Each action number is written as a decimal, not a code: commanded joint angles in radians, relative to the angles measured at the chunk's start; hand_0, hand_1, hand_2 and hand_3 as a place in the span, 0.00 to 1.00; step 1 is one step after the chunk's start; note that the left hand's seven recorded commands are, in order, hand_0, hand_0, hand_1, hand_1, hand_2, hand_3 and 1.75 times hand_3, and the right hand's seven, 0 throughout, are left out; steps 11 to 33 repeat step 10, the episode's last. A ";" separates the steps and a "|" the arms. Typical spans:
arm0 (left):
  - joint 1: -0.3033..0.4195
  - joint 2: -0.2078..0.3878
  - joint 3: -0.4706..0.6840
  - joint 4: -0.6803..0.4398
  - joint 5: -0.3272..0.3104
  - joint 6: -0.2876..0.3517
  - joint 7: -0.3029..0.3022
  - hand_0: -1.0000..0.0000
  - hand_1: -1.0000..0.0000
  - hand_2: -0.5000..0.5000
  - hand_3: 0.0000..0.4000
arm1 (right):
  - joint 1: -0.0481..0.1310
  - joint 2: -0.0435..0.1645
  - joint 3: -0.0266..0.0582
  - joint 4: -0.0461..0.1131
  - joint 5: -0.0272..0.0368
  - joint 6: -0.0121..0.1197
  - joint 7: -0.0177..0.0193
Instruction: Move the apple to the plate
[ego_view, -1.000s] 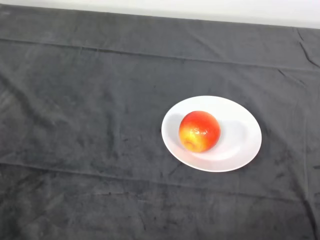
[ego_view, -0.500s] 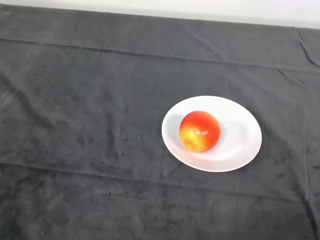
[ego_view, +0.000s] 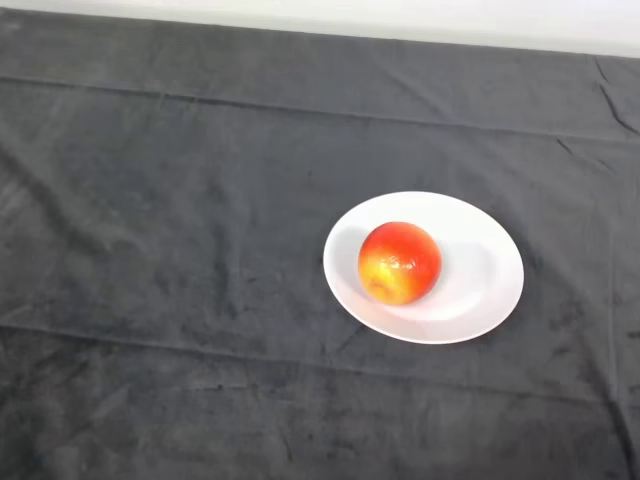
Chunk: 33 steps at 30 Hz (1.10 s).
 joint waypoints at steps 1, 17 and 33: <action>-0.032 -0.025 0.050 0.022 0.016 0.003 -0.008 1.00 1.00 0.50 0.00 | -0.025 -0.013 -0.0164 -0.006 0.0188 -0.005 0.0074; -0.042 -0.029 0.058 0.032 0.027 0.003 -0.014 1.00 1.00 0.50 0.00 | -0.025 -0.013 -0.0164 -0.006 0.0187 -0.005 0.0074; -0.042 -0.029 0.058 0.032 0.027 0.003 -0.014 1.00 1.00 0.50 0.00 | -0.025 -0.013 -0.0164 -0.006 0.0187 -0.005 0.0074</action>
